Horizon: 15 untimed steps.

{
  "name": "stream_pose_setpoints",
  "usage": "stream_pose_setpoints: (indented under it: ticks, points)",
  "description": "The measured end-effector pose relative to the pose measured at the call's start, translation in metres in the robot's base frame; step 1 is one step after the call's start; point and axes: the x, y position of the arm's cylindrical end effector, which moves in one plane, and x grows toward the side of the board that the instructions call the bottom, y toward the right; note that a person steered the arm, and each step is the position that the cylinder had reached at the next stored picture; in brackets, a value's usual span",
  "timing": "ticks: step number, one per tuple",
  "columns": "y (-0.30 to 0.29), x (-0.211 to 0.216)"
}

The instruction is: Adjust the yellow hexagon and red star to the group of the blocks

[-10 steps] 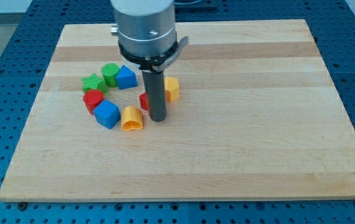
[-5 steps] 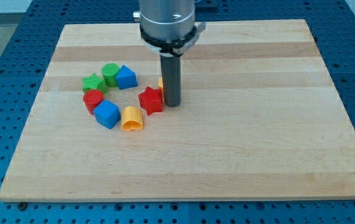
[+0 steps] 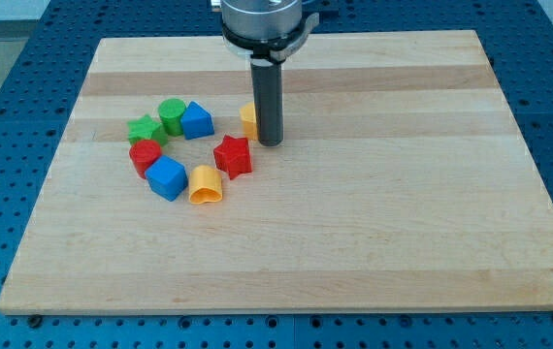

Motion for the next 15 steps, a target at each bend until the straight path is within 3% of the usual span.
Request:
stream_pose_setpoints:
  ticks: [2,3,4,6,8,11,12,13,15]
  points:
    - [0.043,-0.037]
    - [0.016,-0.048]
    - [-0.011,-0.045]
    - [-0.01,-0.008]
    - [0.01,-0.017]
    - [0.011,0.01]
    - [0.038,0.02]
    - [0.017,0.043]
    - [-0.028,0.049]
